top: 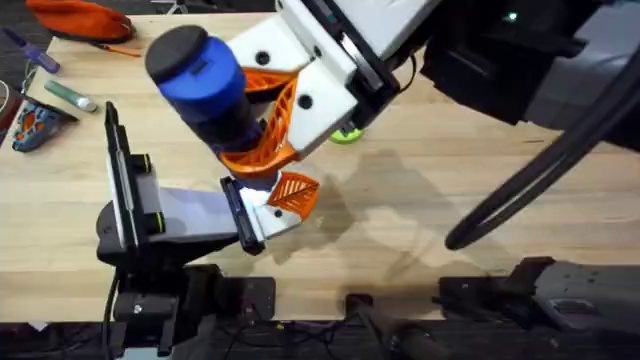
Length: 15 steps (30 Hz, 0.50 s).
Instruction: Pick up the gripper from the table and insert it into the empty holder that is missing its gripper. Then pick up a screw, insert it into the mounting hole, and use the screwdriver to tighten it. Finally, clean up the table by picking up the vegetable and placing it into the bucket.
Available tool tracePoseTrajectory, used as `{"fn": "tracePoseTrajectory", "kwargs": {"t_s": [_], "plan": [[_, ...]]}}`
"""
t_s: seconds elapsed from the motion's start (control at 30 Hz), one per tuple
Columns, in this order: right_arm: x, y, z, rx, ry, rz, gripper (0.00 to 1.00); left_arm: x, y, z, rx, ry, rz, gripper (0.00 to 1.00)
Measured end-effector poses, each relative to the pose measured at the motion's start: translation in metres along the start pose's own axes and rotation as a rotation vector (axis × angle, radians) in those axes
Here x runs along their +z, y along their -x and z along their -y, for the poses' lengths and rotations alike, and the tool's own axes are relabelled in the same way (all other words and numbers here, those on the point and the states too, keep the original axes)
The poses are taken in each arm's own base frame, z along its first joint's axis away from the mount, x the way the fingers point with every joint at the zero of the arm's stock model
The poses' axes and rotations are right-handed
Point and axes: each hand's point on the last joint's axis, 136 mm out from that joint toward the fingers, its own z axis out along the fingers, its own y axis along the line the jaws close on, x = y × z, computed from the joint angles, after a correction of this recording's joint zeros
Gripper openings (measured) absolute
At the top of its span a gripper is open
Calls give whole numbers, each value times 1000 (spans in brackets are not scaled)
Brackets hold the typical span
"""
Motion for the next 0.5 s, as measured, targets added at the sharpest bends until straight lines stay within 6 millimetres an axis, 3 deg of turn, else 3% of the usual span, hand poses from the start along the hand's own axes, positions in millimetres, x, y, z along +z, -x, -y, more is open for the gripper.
{"fn": "tracePoseTrajectory", "kwargs": {"t_s": [0.5], "plan": [[1, -10, 2, 52, 2, -4, 26, 0, 0, 0, 0, 0, 0, 12]]}}
